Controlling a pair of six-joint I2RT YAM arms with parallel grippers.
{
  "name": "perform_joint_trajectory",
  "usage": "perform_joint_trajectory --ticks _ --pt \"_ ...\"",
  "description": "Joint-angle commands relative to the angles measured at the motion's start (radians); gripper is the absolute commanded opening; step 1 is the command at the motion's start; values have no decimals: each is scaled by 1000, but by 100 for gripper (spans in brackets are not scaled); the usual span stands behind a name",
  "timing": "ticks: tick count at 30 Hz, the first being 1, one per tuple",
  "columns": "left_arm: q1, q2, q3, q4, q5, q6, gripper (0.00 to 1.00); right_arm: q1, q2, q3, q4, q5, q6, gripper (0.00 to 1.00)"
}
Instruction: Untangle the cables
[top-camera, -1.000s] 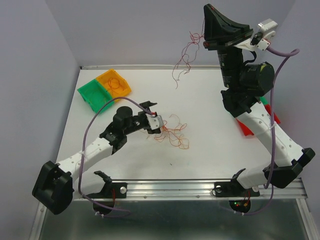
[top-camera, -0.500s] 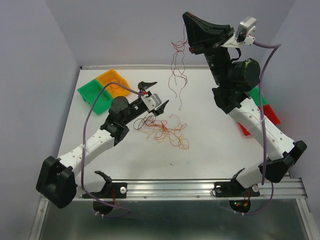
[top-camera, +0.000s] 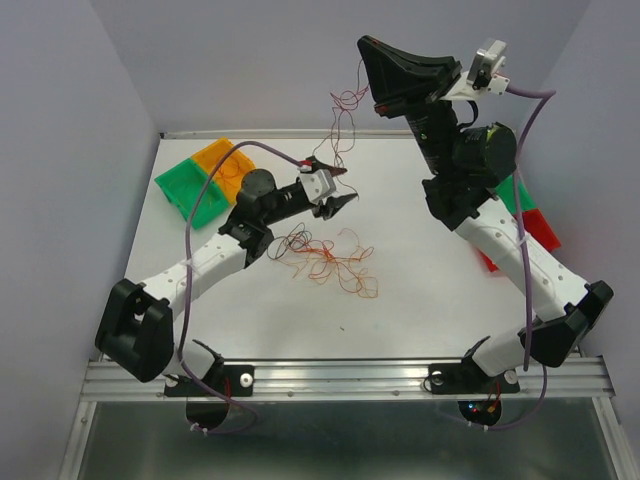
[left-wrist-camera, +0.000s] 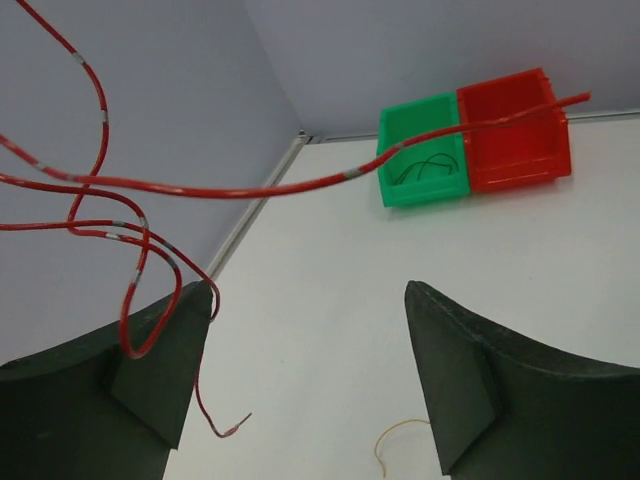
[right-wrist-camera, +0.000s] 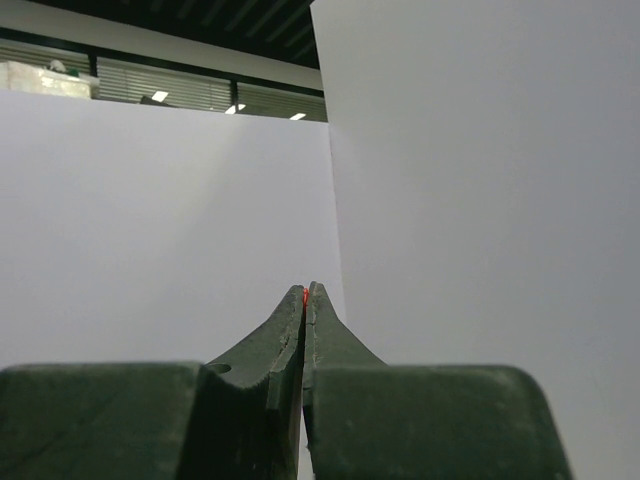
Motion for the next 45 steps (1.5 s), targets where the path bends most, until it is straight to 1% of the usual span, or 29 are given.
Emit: perform_joint_trajectory --ticks 1,2,3,5,6,10,12,15,17,18,21,23,26,28,29,31,32,36,38,39,40,41,42,43,45 --pt "3 14 78 25 23 -27 49 8 -44 -15 68 -23 39 1" --pt "3 25 91 2 1 -30 36 8 -45 -16 69 -26 40 1" --pt "3 44 117 -12 -23 -31 20 10 -50 -19 69 -29 43 1" --pt "4 58 134 -39 -36 -25 8 8 -53 -21 71 -26 45 1" --pt "4 72 135 -43 -44 -24 0 8 -56 -22 71 -21 45 1" --pt "4 85 120 -46 -50 -2 0 8 -71 -24 72 -2 26 1" --pt "4 88 100 -43 -60 12 0 10 -71 -9 72 43 -4 1" --pt "23 107 71 -29 -71 29 0 10 -61 31 71 90 -70 1" --pt "52 130 51 -17 -62 27 0 8 -47 89 66 146 -130 1" --pt "63 147 48 -17 -57 24 0 8 -44 111 63 158 -130 1" --pt "113 248 68 -27 -50 -10 0 10 -36 174 51 204 -225 1" --pt "144 291 120 -62 -39 -31 0 8 -39 189 45 225 -282 1" --pt "196 364 196 -113 -37 -69 0 10 -70 171 42 267 -342 1" --pt "219 388 226 -125 -42 -80 0 8 -91 119 43 299 -368 1" --pt "219 390 229 -130 -54 -80 0 8 -113 103 43 308 -377 1" --pt "222 388 235 -136 -114 -77 0 7 -119 82 42 386 -421 1" --pt "224 388 238 -139 -140 -82 0 6 -116 83 42 387 -422 1" --pt "256 378 266 -158 -215 -123 0 3 -84 85 0 498 -510 1" --pt "277 370 281 -164 -273 -170 0 -45 -61 100 -33 535 -494 1" --pt "309 367 284 -165 -278 -184 0 -85 -44 114 -125 531 -393 1" --pt "326 358 290 -165 -275 -203 0 -216 -39 126 -195 496 -295 1" --pt "343 350 292 -165 -272 -239 0 -298 -35 120 -254 448 -179 1" --pt "383 339 295 -164 -258 -250 0 -370 -33 103 -301 368 -11 1" --pt "400 330 301 -165 -237 -263 0 -468 -35 81 -308 352 37 1" --pt "438 312 304 -164 -223 -290 0 -533 -39 10 -316 347 97 1"
